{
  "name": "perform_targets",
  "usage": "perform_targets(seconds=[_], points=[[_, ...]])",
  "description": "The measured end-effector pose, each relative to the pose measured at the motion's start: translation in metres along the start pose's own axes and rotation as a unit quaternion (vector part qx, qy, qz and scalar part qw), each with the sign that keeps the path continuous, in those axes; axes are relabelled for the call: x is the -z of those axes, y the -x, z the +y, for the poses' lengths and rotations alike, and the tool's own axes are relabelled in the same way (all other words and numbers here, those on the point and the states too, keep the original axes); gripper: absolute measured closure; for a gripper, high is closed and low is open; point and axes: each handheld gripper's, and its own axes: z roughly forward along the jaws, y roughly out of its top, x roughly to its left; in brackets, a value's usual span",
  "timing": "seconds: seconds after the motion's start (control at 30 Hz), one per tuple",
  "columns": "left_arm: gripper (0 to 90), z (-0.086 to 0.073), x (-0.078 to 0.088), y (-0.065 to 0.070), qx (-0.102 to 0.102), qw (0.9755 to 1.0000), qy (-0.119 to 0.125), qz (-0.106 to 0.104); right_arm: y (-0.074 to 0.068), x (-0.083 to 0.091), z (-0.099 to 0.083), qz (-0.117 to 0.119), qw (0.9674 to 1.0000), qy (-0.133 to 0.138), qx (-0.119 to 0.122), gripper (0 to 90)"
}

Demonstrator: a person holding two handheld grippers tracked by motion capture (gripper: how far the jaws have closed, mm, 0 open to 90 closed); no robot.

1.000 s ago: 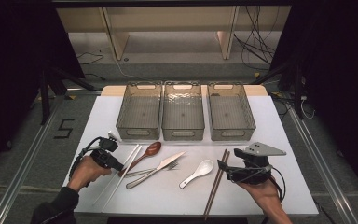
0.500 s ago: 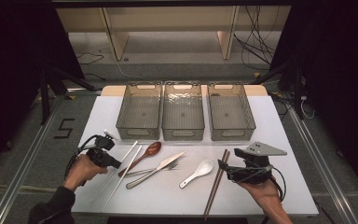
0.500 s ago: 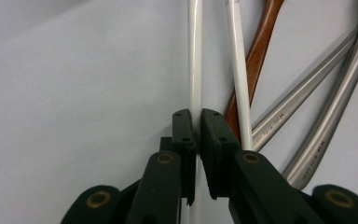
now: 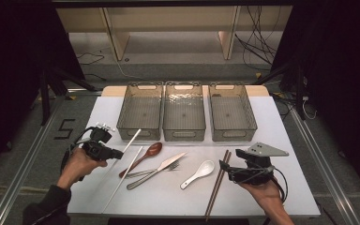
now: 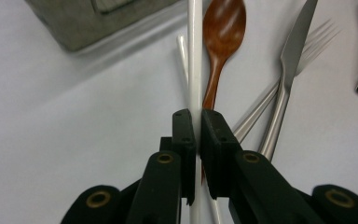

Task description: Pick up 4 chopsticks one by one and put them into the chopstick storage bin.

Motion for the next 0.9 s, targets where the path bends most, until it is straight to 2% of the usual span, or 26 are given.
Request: perform_targets(seconds=[0.23, 0.5, 0.6, 0.9], points=[[83.6, 0.017, 0.011, -0.003, -0.007, 0.9992, 0.039, -0.002, 0.000, 0.000, 0.000, 0.000, 1.0000, 0.001, 0.000, 26.4], [83.6, 0.045, 0.019, -0.007, -0.008, 0.9961, 0.088, 0.008, 0.001, 0.000, 0.000, 0.001, 1.0000, 0.003, -0.002, 26.4], [83.6, 0.057, 0.020, -0.011, -0.006, 0.9948, 0.101, 0.011, 0.000, 0.001, 0.000, 0.003, 1.0000, 0.004, -0.001, 26.4], [83.6, 0.091, 0.025, -0.014, -0.022, 0.9916, 0.125, 0.026, 0.001, 0.001, 0.000, 0.005, 1.0000, 0.004, -0.003, 26.4]])
